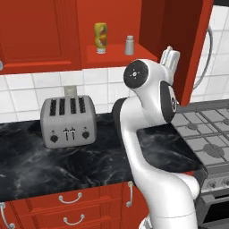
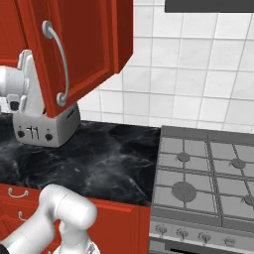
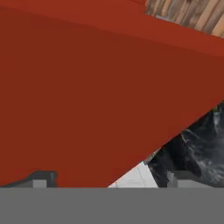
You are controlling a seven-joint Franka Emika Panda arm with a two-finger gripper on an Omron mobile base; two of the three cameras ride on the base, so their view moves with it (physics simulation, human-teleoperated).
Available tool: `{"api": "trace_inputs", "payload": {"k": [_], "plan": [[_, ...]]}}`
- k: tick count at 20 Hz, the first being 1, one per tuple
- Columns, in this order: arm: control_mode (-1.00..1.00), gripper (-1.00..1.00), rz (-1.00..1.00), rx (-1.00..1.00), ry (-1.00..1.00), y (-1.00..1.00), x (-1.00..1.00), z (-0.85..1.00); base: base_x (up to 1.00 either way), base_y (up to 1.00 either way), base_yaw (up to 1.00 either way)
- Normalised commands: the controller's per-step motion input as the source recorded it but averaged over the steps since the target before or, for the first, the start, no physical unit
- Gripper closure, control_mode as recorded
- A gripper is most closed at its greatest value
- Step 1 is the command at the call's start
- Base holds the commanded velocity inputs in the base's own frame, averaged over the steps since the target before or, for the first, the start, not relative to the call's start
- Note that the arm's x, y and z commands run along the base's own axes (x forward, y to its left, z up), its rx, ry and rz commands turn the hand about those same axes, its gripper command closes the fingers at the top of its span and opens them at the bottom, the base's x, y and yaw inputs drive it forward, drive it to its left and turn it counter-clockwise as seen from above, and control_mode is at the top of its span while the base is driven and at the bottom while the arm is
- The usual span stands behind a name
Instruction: Move the mustard and shaker from the cabinet to the dining counter.
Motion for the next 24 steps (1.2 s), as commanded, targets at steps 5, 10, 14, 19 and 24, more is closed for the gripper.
{"api": "trace_inputs", "payload": {"k": [5, 10, 14, 19, 24], "plan": [[-1.00, -1.00, -0.13, 0.11, -0.07, -0.66, -0.34, -0.08, 0.00, 0.00, 0.00], [-1.00, -1.00, -0.14, 0.15, 0.00, -0.78, -0.08, -0.03, 0.00, 0.00, 0.00], [-1.00, -1.00, -0.03, 0.12, 0.00, -0.54, 0.03, 0.01, 0.00, 0.00, 0.00], [-1.00, -1.00, 0.05, -0.06, 0.02, 0.29, 0.00, 0.00, 0.00, 0.00, 0.00], [-1.00, -1.00, 0.22, -0.20, 0.10, 0.58, 0.00, 0.05, 0.00, 0.00, 0.00]]}}
